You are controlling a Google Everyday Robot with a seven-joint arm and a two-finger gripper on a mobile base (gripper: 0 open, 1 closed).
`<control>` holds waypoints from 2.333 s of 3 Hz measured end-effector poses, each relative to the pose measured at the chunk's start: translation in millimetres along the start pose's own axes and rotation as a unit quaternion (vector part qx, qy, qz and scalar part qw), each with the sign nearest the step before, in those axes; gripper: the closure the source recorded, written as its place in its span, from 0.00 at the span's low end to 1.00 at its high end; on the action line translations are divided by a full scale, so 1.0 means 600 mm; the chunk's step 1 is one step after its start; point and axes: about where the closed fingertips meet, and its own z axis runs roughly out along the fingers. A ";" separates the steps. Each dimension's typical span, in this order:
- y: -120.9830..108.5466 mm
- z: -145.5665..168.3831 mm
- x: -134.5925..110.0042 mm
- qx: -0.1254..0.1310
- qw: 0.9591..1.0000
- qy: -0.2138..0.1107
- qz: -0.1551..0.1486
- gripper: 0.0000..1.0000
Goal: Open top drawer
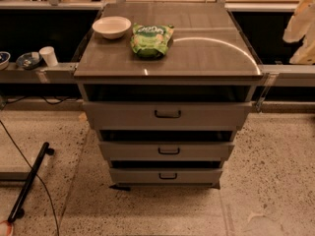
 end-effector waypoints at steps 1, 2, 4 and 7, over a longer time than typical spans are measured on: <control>-0.001 0.002 0.003 -0.004 1.000 -0.001 0.000 0.83; -0.004 0.004 0.000 -0.008 1.000 -0.004 -0.004 0.81; -0.007 0.000 0.004 -0.011 1.000 -0.005 -0.002 0.56; -0.014 -0.015 0.008 -0.014 1.000 -0.005 0.000 0.67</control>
Offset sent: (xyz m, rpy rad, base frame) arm -0.0111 -0.0318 -0.1178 0.0405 0.2742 0.0105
